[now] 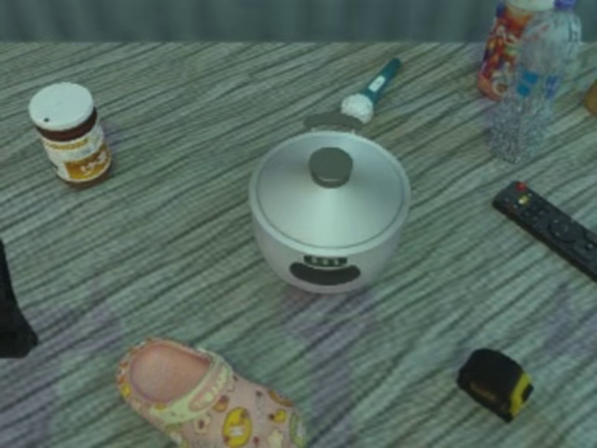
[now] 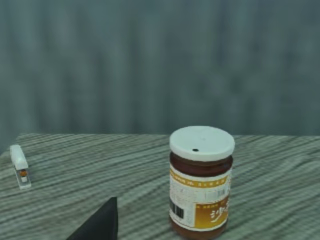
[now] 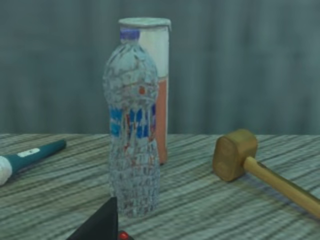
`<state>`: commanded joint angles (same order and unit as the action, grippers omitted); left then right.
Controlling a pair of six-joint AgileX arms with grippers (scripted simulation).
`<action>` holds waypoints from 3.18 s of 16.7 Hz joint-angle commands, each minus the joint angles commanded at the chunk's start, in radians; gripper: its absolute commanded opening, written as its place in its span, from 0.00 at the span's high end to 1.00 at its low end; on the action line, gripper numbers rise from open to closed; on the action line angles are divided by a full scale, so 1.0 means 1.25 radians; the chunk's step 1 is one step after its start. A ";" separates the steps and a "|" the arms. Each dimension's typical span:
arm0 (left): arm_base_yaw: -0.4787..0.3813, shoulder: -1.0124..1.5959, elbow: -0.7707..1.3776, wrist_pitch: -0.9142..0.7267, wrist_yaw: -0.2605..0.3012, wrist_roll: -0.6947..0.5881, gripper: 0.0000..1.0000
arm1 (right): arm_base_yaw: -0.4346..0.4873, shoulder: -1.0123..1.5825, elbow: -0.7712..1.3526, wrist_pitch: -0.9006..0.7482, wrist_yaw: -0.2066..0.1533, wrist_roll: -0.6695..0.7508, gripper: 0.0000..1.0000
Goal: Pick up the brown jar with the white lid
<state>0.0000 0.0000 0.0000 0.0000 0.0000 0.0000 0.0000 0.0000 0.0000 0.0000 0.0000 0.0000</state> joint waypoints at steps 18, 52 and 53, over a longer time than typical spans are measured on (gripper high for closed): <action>-0.027 0.747 0.775 -0.487 0.076 0.122 0.00 | 0.000 0.000 0.000 0.000 0.000 0.000 0.00; -0.008 2.038 1.926 -1.067 0.033 0.275 0.00 | 0.000 0.000 0.000 0.000 0.000 0.000 0.00; -0.008 2.037 1.901 -1.044 0.033 0.275 0.00 | 0.000 0.000 0.000 0.000 0.000 0.000 0.00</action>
<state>-0.0099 2.5468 2.3767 -1.3052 0.0415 0.3439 0.0000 0.0000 0.0000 0.0000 0.0000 0.0000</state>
